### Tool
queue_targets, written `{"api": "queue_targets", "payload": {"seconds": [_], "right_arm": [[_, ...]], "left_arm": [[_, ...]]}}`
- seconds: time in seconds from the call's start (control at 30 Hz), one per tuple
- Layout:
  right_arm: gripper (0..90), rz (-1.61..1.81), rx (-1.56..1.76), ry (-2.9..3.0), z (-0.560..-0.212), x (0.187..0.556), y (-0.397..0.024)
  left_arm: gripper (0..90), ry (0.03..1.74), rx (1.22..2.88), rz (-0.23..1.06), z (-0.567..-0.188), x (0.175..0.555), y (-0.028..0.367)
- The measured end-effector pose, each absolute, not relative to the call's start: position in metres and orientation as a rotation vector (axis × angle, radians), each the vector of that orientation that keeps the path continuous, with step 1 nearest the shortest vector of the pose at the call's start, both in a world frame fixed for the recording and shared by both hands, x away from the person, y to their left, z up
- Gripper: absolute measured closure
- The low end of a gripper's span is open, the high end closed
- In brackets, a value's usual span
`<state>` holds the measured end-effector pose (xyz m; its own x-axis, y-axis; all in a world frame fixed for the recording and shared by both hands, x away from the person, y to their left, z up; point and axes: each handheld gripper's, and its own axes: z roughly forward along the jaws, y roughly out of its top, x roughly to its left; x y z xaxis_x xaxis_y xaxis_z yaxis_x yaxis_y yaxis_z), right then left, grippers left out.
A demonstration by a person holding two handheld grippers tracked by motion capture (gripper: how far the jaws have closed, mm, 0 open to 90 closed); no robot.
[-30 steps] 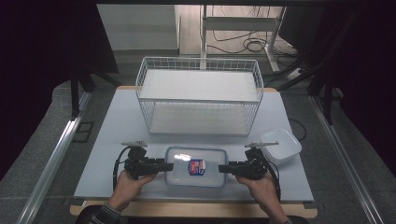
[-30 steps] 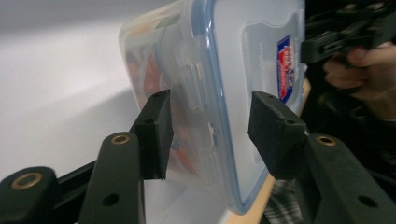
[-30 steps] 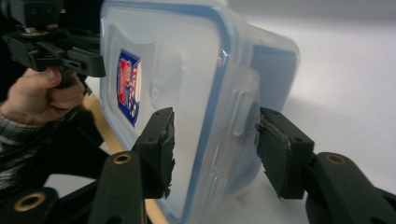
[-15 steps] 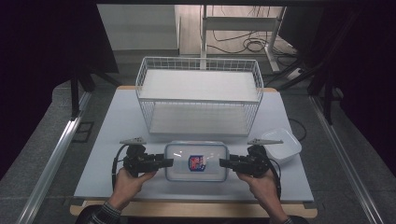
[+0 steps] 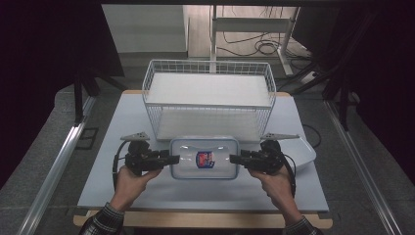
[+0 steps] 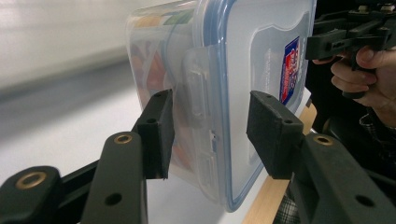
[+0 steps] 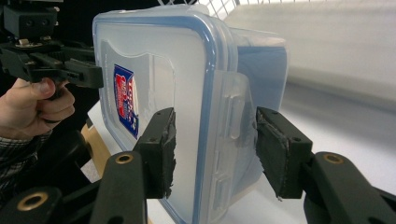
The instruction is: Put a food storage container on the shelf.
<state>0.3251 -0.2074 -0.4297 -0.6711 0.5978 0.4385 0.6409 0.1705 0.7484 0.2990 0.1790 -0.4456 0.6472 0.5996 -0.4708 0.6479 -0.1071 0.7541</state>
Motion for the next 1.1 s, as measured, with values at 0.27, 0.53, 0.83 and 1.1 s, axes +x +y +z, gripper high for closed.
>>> {"api": "queue_targets", "payload": {"seconds": [0.27, 0.53, 0.83, 1.1], "right_arm": [[49.4, -1.591, -1.254, -2.371, -0.409, 0.336, -0.208], [49.4, -1.617, -1.251, -2.371, -0.392, 0.346, -0.207], [49.2, -1.66, -1.228, -2.376, -0.362, 0.36, -0.2], [49.0, -1.706, -1.227, -2.373, -0.339, 0.375, -0.198]], "left_arm": [[52.0, 0.991, 1.776, -0.029, -0.426, 0.31, 0.178], [52.1, 0.981, 1.768, -0.012, -0.407, 0.321, 0.18], [52.0, 0.974, 1.751, 0.024, -0.377, 0.331, 0.185], [51.9, 0.964, 1.747, 0.039, -0.354, 0.347, 0.187]]}}
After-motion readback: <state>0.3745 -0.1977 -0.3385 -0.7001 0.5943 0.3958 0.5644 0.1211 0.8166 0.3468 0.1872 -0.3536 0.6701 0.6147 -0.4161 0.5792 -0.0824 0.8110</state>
